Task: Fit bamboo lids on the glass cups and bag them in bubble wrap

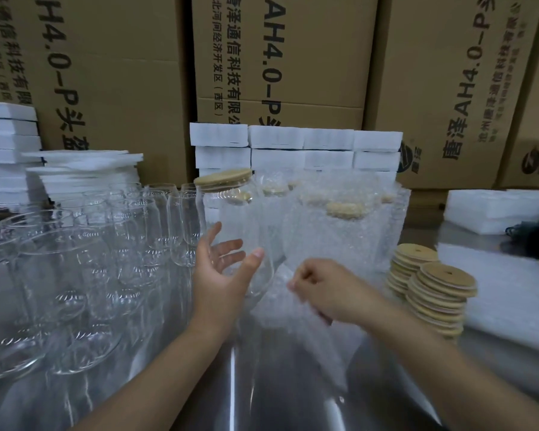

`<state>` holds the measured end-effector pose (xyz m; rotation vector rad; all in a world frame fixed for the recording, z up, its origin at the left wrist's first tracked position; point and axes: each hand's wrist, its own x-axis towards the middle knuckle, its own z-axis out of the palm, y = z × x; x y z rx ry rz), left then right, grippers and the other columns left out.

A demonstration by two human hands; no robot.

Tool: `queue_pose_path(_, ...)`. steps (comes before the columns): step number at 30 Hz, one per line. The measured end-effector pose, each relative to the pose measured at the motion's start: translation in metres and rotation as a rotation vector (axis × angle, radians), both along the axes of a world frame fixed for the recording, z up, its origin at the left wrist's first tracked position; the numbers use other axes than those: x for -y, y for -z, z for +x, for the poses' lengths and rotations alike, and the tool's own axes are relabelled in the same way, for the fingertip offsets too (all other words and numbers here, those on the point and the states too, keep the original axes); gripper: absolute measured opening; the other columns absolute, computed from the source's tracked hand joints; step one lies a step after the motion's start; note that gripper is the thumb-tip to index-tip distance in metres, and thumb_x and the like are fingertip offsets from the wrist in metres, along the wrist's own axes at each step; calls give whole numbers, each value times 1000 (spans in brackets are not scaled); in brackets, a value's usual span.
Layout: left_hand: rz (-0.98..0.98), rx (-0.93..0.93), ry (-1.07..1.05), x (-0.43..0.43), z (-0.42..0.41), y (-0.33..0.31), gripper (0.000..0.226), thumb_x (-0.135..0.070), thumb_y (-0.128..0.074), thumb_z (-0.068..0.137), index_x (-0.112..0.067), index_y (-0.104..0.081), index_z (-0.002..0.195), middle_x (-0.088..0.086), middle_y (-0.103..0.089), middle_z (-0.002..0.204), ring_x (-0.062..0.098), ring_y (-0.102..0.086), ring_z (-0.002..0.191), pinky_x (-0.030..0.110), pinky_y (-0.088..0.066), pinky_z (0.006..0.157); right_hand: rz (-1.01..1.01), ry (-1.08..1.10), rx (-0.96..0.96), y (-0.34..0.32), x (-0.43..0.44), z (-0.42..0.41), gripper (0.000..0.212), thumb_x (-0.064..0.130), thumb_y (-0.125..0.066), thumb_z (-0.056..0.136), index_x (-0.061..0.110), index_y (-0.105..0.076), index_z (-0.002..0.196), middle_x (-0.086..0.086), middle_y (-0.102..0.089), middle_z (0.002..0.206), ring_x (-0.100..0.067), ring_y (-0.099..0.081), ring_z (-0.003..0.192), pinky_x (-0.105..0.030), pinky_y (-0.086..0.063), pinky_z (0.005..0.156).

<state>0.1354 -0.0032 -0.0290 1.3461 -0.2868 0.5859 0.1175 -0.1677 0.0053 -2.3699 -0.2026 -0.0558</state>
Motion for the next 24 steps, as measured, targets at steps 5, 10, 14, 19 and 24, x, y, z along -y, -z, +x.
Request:
queue_pose_path(5,23,24,-68,-2,-1,0,78,-48,-74,60,-38,-41,129,-9,-63,109,2,-65,97,12,-50,69,-115,-38,58,35,-23,13,30,50,-52,92,24,-58,78,7,-63,78,-14,-61,76,-29,-46,71)
queue_pose_path(10,24,22,-64,-1,-3,-1,77,-54,-73,57,-42,-39,126,-9,-63,108,2,-66,96,16,-51,70,-293,-116,71,42,-30,0,55,80,-57,52,34,-40,77,14,-51,82,-2,-48,70,-24,-34,55)
queue_pose_path(14,19,19,-39,0,-3,-1,70,-60,-68,53,-49,-42,116,-8,-64,107,1,-67,92,21,-53,71,-340,-141,229,46,-33,0,38,63,-58,66,30,-45,79,12,-53,81,-5,-50,72,-25,-39,58)
queue_pose_path(19,-10,13,3,2,-2,1,65,-57,-70,53,-49,-44,112,-6,-65,105,-1,-68,90,30,-53,79,17,-44,82,40,-21,7,37,45,-56,88,16,-57,64,0,-58,47,-11,-56,40,-18,-42,41)
queue_pose_path(24,-12,11,44,6,-3,1,70,-55,-71,51,-42,-48,116,0,-66,105,1,-68,87,32,-52,76,169,-56,-25,37,-14,13,51,60,-49,88,23,-66,58,10,-66,57,-3,-62,54,-21,-49,62)
